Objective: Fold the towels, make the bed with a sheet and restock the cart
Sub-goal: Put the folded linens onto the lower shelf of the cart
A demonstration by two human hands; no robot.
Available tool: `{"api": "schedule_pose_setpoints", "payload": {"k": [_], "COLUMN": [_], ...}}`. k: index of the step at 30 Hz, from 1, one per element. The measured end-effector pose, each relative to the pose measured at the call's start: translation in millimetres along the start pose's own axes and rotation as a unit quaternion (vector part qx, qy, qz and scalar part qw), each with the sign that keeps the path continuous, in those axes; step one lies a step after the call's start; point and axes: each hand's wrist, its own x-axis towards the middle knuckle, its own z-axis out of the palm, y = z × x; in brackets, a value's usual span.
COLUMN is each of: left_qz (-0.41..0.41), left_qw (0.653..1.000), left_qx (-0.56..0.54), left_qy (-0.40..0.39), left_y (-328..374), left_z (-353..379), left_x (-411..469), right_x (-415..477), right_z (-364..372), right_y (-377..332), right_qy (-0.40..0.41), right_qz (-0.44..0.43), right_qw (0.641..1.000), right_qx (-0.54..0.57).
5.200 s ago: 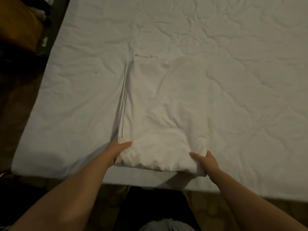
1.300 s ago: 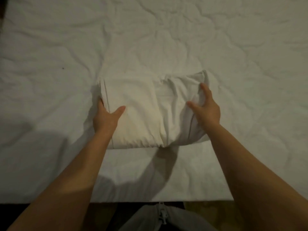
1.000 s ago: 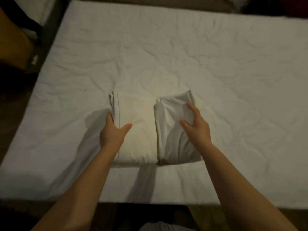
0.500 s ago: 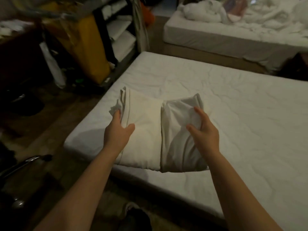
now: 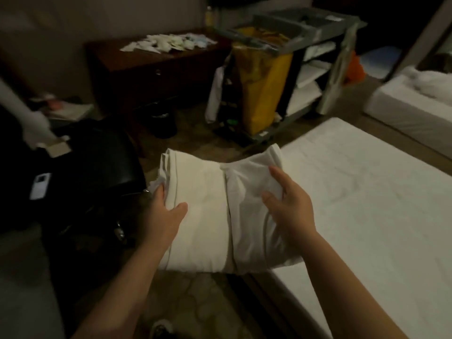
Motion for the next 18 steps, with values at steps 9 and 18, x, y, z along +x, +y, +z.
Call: {"api": "schedule_pose_setpoints", "payload": {"k": [9,18], "left_qz": [-0.054,-0.043], "left_qw": [0.996,0.994], "left_qx": [0.017,-0.025], "left_qy": [0.072,0.094], "left_y": [-29.3,-2.1], "left_z": [-157.8,-170.6], "left_x": [161.9,315.5], "right_x": [97.3,241.0], "right_z": [183.4,250.0], "right_y": [-121.4,-160.6], "right_qy": [-0.072,-0.054], "right_qz": [-0.022,-0.034], "right_qw": [0.996,0.997], "right_qx": [0.039,0.046]}}
